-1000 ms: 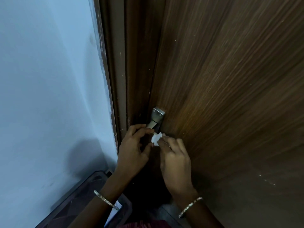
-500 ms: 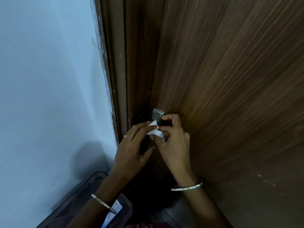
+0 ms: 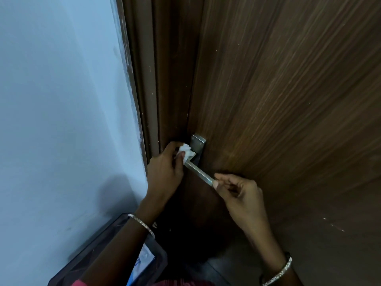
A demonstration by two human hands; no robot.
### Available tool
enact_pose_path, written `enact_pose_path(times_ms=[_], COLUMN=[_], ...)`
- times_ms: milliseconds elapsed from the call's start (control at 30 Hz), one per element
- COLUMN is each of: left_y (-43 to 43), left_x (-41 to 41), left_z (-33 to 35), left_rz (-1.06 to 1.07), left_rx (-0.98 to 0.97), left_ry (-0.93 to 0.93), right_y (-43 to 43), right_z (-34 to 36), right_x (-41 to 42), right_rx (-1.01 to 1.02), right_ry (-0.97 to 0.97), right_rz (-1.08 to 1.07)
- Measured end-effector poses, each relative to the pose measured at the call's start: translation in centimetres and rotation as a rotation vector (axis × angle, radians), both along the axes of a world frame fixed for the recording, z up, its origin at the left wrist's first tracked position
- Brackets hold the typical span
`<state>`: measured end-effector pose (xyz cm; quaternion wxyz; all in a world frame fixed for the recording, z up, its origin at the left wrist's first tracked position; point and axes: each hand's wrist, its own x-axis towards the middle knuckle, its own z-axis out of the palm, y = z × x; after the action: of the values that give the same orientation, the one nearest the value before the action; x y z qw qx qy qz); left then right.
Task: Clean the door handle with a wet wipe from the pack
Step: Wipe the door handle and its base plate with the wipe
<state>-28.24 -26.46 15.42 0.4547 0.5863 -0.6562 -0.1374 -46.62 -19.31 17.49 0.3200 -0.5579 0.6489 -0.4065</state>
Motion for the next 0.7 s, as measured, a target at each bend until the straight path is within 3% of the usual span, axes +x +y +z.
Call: enact_pose_path(times_ms=[200, 467, 700], left_y=[-0.1, 1.8, 4.3], left_x=[-0.6, -1.2, -3.1], left_z=[-1.1, -1.7, -1.3], left_rz=[0.057, 0.079, -0.051], left_rx=[0.102, 0.373, 0.609], left_ry=[0.12, 0.817, 1.205], right_y=[0.6, 0.6, 0.9], right_z=[-1.4, -2.0, -1.7], right_x=[0.7, 1.1, 1.4], right_rx=[-0.038, -0.076, -0.023], right_ry=[0.032, -0.011, -0.143], right_rz=[-0.063, -0.115, -0.141])
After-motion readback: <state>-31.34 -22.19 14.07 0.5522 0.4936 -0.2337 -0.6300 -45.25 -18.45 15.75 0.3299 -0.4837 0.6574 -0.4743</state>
